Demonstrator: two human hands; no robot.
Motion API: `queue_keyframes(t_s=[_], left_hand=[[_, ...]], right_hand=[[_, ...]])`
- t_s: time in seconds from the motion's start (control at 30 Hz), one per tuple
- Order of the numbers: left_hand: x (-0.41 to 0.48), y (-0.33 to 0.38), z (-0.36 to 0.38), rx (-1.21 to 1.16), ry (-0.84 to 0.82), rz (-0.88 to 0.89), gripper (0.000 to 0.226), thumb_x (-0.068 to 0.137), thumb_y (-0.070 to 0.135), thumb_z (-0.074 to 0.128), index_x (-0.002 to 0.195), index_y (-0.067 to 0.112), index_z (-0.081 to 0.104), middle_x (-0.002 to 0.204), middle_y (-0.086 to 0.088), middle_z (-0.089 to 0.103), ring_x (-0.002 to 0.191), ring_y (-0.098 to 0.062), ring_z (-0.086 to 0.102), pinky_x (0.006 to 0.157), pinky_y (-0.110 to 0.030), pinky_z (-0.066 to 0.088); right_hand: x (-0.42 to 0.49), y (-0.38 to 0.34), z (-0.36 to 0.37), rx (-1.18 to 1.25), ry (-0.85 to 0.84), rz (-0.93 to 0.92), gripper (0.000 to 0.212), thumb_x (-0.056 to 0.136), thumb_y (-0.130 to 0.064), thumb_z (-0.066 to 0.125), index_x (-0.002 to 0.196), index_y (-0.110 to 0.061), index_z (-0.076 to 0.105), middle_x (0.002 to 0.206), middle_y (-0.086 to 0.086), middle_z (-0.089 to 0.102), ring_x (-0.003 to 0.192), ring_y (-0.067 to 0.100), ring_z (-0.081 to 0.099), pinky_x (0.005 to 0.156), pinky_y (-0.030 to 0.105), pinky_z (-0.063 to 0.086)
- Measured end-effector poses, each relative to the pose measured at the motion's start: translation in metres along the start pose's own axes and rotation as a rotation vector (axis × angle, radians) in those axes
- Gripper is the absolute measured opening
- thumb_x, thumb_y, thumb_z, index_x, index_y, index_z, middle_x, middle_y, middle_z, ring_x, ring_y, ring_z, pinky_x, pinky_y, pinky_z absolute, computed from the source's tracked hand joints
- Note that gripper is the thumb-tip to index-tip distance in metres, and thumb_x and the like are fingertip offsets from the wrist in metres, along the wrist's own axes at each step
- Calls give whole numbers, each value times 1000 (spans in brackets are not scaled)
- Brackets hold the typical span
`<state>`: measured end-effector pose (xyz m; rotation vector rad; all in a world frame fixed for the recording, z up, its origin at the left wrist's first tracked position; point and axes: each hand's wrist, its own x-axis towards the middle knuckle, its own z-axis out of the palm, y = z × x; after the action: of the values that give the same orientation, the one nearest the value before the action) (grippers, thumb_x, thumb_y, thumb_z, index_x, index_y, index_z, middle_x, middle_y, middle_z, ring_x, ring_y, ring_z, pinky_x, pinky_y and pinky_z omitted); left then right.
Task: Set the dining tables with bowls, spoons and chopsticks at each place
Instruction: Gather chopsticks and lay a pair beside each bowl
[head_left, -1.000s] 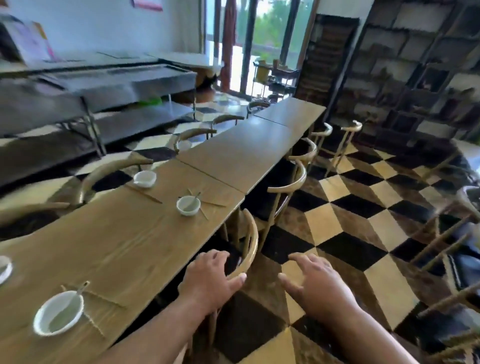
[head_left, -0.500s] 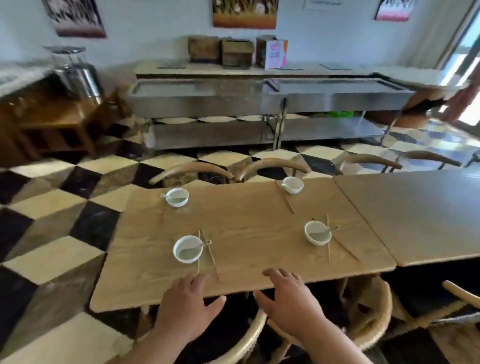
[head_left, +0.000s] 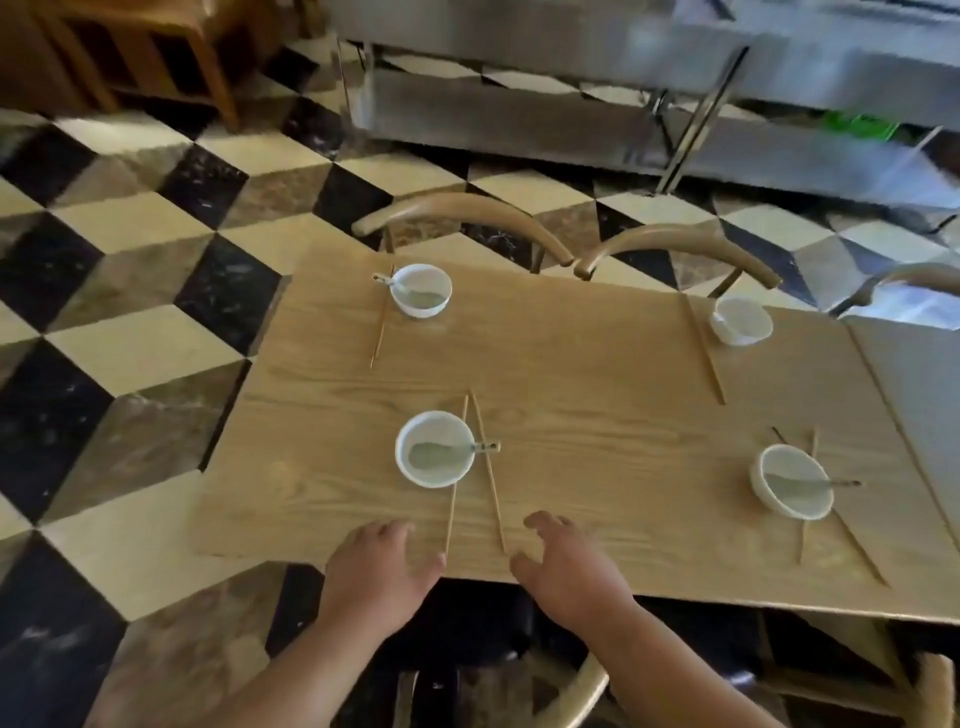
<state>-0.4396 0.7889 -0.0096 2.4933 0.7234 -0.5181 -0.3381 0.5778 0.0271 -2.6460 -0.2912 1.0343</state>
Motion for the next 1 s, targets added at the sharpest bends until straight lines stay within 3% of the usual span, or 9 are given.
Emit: queue_keyframes(t_s=[0.1,0.2,0.33,0.5,0.63,0.73,0.8,0.9,1.0], left_hand=[[27,-3,18,-20,-16,-39,59,95,67,58,139,28,64,139,8,63,131,-17,55,105,-36,50],[43,0,32,-33,12,-41,48,94,63,64,125,26,71,116,12,67,109,-13,61,88,-32,54],[50,18,46,-93,-19,-62,34,93,59,71,110,30,72,91,16,66,84,-7,63,69,-27,50],[46,52,56,-149,-41,-92,25,96,47,74,113,29,77,98,11,79,88,-9,73,78,-31,61],[47,82,61,-103,-113,-71,21,101,48,67,112,31,74,97,12,78,91,-13,74,81,-36,63],[50,102,68,-74,-147,-10,18,103,43,61,108,33,75,98,10,77,94,-16,74,82,-40,62],[54,112,73,-69,-172,47,19,101,37,59,108,34,76,101,8,77,96,-19,74,83,-40,62],[62,120,77,-97,-208,120,25,99,34,60,114,41,78,103,10,79,97,-17,74,82,-35,61],[67,116,80,-68,-169,201,29,101,37,66,128,36,75,124,10,75,110,-13,71,94,-29,56]], right_hand=[[36,3,16,86,-7,48,58,96,-47,62,150,-30,50,141,-3,60,105,20,67,82,37,57],[62,5,33,107,-11,70,52,93,-42,62,143,-30,52,131,-4,63,94,19,65,71,34,52],[86,2,45,70,35,26,30,95,-37,62,123,-30,54,101,-8,62,79,18,59,56,30,41],[92,2,46,91,49,57,16,101,-15,54,111,-27,52,86,-6,63,64,9,52,47,24,34],[81,21,42,112,13,71,13,101,-18,57,107,-27,50,81,-9,60,66,12,58,50,26,41],[77,36,29,121,20,52,13,101,-32,57,112,-26,53,89,-4,68,81,23,72,66,35,57],[83,46,21,99,43,49,20,101,-37,60,117,-25,55,90,-2,69,83,24,72,65,36,56],[96,57,11,-41,51,-7,17,102,-23,58,118,-19,56,101,1,66,89,28,71,68,37,55],[102,68,-2,-105,75,-47,14,97,-13,55,109,-18,50,109,7,65,97,37,71,68,38,48]])
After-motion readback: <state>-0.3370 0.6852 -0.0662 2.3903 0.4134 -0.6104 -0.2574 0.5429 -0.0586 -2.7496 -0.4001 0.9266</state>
